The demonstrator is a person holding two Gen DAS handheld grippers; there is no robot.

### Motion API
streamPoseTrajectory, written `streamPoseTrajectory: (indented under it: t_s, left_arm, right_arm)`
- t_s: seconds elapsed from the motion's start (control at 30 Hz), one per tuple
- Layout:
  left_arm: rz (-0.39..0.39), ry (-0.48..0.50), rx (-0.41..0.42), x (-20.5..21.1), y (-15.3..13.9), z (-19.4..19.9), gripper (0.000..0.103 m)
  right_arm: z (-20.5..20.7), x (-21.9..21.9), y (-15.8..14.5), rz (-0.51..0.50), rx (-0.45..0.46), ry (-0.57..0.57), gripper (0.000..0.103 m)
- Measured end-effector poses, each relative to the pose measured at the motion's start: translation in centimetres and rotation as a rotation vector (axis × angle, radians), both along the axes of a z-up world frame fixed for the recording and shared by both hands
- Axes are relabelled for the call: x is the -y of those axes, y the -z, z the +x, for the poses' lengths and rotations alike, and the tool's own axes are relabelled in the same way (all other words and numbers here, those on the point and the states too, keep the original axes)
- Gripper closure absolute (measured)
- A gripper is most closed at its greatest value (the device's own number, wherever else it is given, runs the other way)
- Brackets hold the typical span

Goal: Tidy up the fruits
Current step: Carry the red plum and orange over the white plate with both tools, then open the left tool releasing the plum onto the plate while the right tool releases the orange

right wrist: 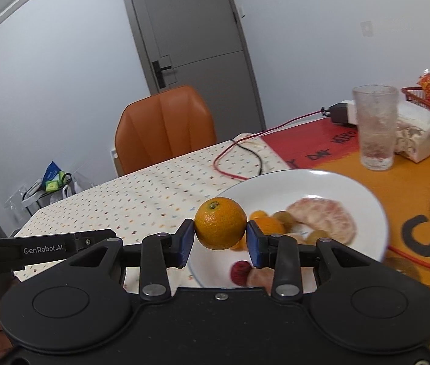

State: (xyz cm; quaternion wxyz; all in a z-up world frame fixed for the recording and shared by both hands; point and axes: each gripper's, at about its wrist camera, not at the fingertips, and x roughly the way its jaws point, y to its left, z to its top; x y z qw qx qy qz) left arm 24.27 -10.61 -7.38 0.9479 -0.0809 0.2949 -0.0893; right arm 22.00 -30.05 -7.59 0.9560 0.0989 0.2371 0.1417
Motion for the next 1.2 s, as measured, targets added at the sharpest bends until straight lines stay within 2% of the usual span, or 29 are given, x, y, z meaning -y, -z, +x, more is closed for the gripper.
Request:
streamPoseTrajectory:
  t_s: [0.43,0.7,0.83,1.0,1.2]
  left_arm:
    - [-0.006,0.078,0.009,4.6,-0.1,0.4,0.080]
    - [-0.006,0.105,0.004,6.5,0.3,1.2,0.080]
    - [-0.004,0.114,0.006,7.1,0.2,1.7,0.080]
    - [-0.002,0.123,0.005,7.9,0.1,2.5,0.080]
    - [-0.014,0.100,0.008,7.9,-0.4,3.3,0.075]
  right_arm:
    - [-1.6,5.2,-0.4,0.031,0.022,0.075,0.068]
    - [-1.3,7.2,0.6,0.034,-0.004,0.113,0.067]
    - [-1.1,7.8,1.4,0.075,-0.012,0.119,0.053]
    - [-1.0,8.8,1.5,0.103,-0.018,0.138,0.053]
    - [-1.2,9.2,1.8,0.110,-0.021,0.139,0.045]
